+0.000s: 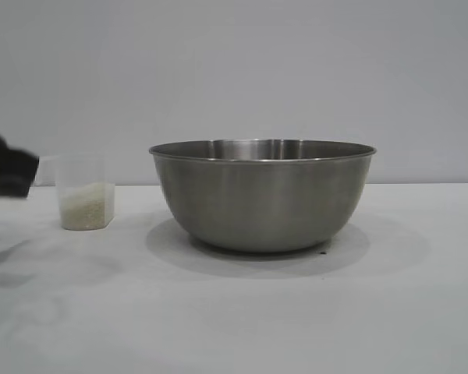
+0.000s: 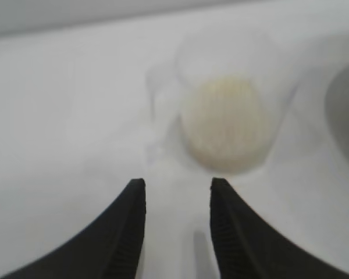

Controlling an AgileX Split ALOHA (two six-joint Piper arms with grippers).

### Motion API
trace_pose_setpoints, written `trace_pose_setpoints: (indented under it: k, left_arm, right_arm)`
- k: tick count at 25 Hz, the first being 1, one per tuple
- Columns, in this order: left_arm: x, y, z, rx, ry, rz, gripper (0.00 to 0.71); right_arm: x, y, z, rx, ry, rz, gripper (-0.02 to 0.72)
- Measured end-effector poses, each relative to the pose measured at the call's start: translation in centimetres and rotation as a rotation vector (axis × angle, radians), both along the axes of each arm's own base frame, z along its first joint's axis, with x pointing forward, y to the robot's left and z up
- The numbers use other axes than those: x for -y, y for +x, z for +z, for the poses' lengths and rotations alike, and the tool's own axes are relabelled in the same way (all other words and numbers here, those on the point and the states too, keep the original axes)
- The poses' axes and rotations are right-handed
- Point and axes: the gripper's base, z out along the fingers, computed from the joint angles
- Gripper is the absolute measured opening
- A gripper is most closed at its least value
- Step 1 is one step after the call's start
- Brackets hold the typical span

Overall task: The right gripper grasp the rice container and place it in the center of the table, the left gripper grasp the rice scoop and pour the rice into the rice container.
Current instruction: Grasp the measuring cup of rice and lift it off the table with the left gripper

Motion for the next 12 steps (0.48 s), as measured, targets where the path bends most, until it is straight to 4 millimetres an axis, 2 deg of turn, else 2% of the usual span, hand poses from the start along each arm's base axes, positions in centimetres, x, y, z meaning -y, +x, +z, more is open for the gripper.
trace_pose_setpoints:
  k: [6, 12]
  left_arm:
    - [0.3, 2.6, -0.2, 0.051, -0.016, 0.02, 0.223]
    - [-0.3, 4.7, -0.6, 0.083, -0.024, 0.047, 0.223]
  right_arm:
    - [0.0, 0.0, 0.0, 0.001, -0.001, 0.001, 0.389]
    - [0.0, 0.0, 0.0, 0.001, -0.001, 0.001, 0.389]
